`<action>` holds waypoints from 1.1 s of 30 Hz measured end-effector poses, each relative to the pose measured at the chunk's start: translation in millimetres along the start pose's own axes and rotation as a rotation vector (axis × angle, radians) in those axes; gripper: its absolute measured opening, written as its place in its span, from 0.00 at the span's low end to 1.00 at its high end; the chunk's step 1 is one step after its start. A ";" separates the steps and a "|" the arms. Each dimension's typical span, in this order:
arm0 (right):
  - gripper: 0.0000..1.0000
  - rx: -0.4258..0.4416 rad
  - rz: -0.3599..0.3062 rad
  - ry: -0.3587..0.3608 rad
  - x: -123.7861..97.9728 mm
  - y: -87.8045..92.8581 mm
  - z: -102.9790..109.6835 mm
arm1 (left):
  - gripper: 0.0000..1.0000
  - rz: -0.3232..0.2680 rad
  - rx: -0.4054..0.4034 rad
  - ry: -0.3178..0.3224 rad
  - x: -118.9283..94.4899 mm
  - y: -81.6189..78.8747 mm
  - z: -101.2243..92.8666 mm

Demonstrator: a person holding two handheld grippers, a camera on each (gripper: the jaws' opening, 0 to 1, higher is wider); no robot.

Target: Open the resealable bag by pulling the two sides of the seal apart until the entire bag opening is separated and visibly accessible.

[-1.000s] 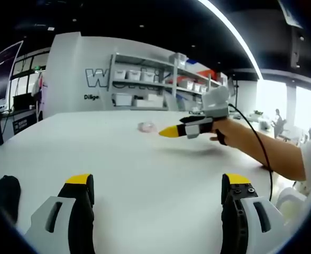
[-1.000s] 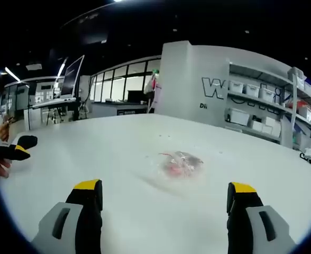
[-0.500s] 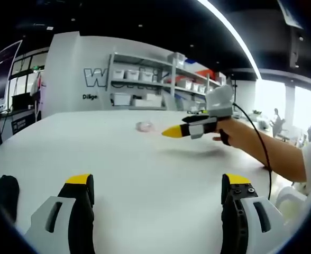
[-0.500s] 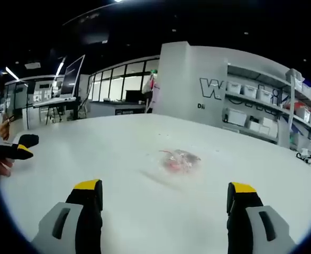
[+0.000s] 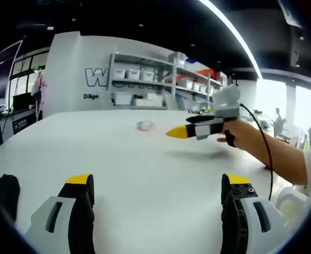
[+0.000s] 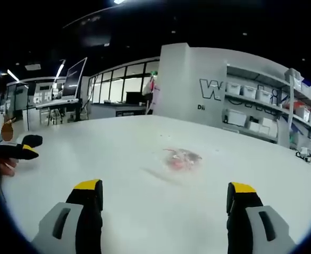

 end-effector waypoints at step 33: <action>0.97 0.066 -0.061 0.016 -37.7 2.7 2.2 | 0.98 -0.008 -0.005 -0.014 -0.9 0.6 2.4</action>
Point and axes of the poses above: the point that each gripper's makers call its tool centre point, and the gripper's own axes: x roughly forward along the fingers, z roughly to its left, y roughly out of its underside, the point moved 3 cm from there along -x, roughly backward along the fingers, and after that the axes turned 7 degrees about y, right-handed, at the moved point
